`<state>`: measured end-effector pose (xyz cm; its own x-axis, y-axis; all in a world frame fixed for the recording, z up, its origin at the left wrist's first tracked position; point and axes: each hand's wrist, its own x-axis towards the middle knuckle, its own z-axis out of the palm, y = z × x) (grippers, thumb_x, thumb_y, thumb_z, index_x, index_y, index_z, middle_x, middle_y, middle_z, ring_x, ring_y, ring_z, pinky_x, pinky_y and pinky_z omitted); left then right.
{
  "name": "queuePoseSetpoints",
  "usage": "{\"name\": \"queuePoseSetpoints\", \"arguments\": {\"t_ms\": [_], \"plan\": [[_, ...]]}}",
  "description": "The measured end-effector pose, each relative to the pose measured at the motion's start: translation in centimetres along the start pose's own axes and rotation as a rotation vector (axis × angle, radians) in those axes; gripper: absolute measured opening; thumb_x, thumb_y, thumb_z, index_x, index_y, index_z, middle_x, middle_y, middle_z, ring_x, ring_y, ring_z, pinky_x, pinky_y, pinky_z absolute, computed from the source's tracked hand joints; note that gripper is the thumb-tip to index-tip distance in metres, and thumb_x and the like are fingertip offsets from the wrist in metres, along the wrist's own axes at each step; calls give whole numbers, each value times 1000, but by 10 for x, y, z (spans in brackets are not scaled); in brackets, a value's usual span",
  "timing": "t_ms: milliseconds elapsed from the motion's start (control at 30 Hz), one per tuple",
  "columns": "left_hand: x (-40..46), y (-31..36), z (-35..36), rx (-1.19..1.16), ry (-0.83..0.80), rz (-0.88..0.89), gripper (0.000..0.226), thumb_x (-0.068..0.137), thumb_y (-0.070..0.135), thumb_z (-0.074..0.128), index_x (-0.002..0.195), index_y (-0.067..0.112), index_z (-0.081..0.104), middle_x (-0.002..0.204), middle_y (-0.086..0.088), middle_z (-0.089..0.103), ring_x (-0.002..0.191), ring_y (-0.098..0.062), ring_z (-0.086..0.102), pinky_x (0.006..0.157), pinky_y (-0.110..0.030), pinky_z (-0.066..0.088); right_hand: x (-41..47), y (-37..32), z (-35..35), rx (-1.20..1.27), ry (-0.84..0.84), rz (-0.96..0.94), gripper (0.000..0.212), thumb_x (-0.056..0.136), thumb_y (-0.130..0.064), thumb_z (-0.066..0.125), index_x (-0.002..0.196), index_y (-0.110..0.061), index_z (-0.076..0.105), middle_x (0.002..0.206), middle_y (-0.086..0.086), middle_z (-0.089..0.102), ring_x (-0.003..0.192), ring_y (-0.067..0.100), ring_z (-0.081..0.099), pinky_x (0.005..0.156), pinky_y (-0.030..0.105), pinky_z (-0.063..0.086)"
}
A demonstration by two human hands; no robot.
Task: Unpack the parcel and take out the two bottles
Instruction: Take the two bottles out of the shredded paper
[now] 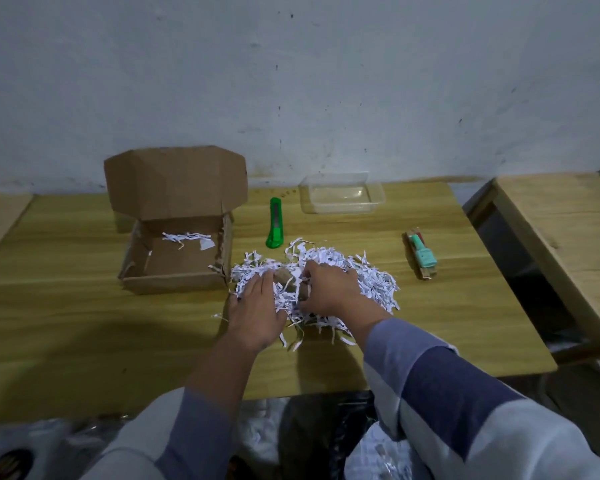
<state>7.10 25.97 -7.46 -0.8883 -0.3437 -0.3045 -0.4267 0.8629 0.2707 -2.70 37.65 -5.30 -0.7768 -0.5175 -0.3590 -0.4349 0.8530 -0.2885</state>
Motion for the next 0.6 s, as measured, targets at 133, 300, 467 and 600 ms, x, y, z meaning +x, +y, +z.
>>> {"name": "queuePoseSetpoints", "arguments": {"t_ms": [133,300,467,600], "plan": [[4,0,0,72,-65,39,72,96,39,43,153,20,3,162,3,0,149,-15,-5,117,-53,11,-2,3,-7,227,52,92,60,71,-47,69,121,-27,44,110,-4,65,108,24,58,98,44,31],[6,5,-3,54,-76,18,69,93,41,45,152,23,14,162,6,2,148,-14,-5,118,-53,5,3,6,-33,696,162,88,67,73,-25,74,127,-27,34,101,1,64,87,27,68,84,50,54],[5,20,-14,-103,164,37,66,87,48,49,145,28,27,154,6,26,145,-14,14,118,-50,6,2,9,-58,980,170,-3,73,77,-3,69,136,-22,30,101,11,60,70,19,64,57,27,52],[16,37,-25,-289,300,79,62,86,52,53,139,28,32,146,6,39,139,-14,30,118,-53,5,1,13,-57,1004,146,-19,51,81,-6,67,129,-10,49,97,13,67,75,22,67,66,29,56]]}}
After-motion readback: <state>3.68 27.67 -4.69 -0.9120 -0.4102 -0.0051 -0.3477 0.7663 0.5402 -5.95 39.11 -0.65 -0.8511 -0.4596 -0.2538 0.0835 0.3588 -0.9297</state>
